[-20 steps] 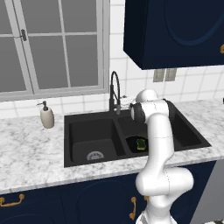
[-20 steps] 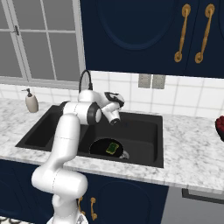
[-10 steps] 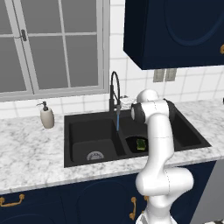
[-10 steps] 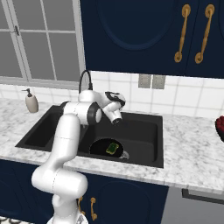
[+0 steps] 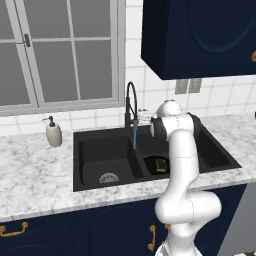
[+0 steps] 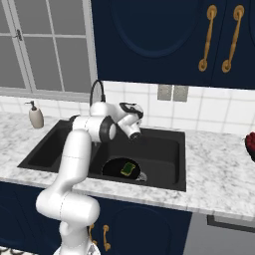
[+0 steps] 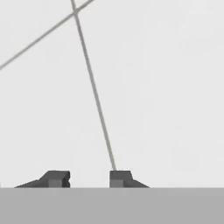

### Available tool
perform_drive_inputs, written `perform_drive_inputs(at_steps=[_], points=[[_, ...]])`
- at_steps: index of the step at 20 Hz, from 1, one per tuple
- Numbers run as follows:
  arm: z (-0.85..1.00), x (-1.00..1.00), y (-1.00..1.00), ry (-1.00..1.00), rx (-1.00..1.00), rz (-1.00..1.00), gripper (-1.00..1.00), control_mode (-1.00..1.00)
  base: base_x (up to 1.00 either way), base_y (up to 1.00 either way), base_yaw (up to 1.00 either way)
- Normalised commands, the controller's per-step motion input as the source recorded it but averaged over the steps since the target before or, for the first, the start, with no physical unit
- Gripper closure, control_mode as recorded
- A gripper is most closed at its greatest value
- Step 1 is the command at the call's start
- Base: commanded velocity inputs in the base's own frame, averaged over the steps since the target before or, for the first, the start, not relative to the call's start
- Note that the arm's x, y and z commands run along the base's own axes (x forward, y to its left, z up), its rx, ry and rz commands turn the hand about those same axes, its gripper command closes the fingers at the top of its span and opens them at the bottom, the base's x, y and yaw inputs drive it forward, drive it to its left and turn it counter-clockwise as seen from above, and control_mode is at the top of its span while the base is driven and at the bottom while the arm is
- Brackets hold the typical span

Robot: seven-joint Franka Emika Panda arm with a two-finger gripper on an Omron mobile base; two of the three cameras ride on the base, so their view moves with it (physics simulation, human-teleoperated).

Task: Pick the pan and sponge and place them into the sink. Then turn on the water.

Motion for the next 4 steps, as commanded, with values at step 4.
perform_drive_inputs(at_steps=[4], points=[[-0.96, -0.01, -1.0, 0.0, 0.25, 0.02, 1.0, -1.0, 0.0, 0.0, 0.0]])
